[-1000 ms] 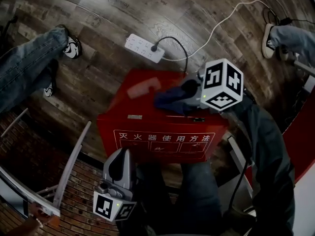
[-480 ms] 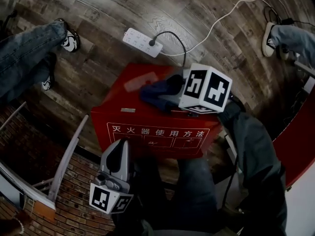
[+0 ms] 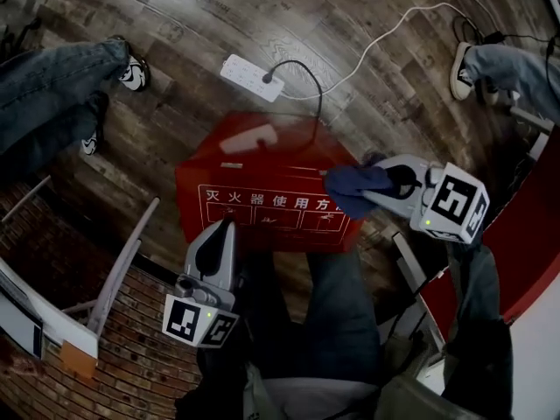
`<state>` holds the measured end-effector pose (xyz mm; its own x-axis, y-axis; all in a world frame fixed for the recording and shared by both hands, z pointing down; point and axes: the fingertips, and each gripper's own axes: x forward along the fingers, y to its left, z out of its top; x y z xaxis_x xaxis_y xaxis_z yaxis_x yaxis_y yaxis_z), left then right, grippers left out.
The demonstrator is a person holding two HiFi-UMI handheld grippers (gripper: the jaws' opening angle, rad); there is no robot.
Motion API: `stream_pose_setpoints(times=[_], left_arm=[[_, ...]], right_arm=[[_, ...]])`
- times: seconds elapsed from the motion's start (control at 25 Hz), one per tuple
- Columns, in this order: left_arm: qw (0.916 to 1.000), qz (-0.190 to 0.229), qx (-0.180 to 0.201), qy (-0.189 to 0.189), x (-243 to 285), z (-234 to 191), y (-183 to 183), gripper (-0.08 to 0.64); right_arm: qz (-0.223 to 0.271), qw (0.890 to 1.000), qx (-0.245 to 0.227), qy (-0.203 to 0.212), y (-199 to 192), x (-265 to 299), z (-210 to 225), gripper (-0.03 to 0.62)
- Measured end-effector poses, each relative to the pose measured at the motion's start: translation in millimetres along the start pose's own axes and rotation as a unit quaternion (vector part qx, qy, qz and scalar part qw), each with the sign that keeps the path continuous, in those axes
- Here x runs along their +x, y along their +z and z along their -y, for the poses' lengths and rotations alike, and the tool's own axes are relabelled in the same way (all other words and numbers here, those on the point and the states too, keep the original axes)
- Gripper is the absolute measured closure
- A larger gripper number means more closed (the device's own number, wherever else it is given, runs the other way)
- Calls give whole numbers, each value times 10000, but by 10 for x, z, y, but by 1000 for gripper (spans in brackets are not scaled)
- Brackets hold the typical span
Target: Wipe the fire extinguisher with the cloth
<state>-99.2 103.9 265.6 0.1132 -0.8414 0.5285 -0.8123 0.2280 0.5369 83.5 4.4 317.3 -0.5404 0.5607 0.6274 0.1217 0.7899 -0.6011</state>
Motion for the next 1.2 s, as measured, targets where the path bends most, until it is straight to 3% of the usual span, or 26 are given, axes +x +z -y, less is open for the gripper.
stream_pose_setpoints(times=[0.08, 0.12, 0.24, 0.32, 0.4, 0.52, 0.68, 0.8, 0.96, 1.04, 1.12, 1.2], left_arm=[[10000, 45, 35, -60, -30, -11, 10, 555], [9999, 51, 50, -97, -53, -24, 3, 555], [9996, 81, 124, -243, -128, -35, -7, 555], [9991, 77, 197, -364, -215, -12, -16, 555], [9983, 67, 305, -500, -288, -16, -20, 555], [9972, -53, 398, -633, -424, -88, -84, 555], [9966, -264, 485, -606, -602, -254, -190, 555], [9968, -348, 507, -508, -696, -311, -288, 555], [9980, -340, 365, -381, -725, -344, -419, 555], [9986, -324, 282, -311, -737, -370, -479, 555], [9989, -321, 225, -241, -745, -402, -534, 555], [9991, -311, 206, -183, -744, -437, -562, 555]], right_arm=[[-35, 9946, -453, -931, -14, 51, -182, 518], [-116, 9861, -748, -1480, -35, 152, -260, 518], [-145, 9405, -1600, -2994, 44, 535, -431, 518], [63, 9215, -1740, -3473, 195, 795, -594, 518], [285, 9218, -1771, -3437, 383, 1115, -767, 518], [395, 9334, -2043, -2925, 656, 1690, -1095, 518], [437, 9232, -2463, -2917, 809, 2006, -1260, 517], [652, 9169, -2037, -3371, 584, 1637, -1096, 517], [824, 8847, -1138, -4445, -65, 740, -777, 517], [711, 8723, -729, -4783, -345, 522, -739, 517], [597, 8669, -509, -4923, -386, 541, -741, 517], [729, 8741, -556, -4770, -146, 757, -762, 518]])
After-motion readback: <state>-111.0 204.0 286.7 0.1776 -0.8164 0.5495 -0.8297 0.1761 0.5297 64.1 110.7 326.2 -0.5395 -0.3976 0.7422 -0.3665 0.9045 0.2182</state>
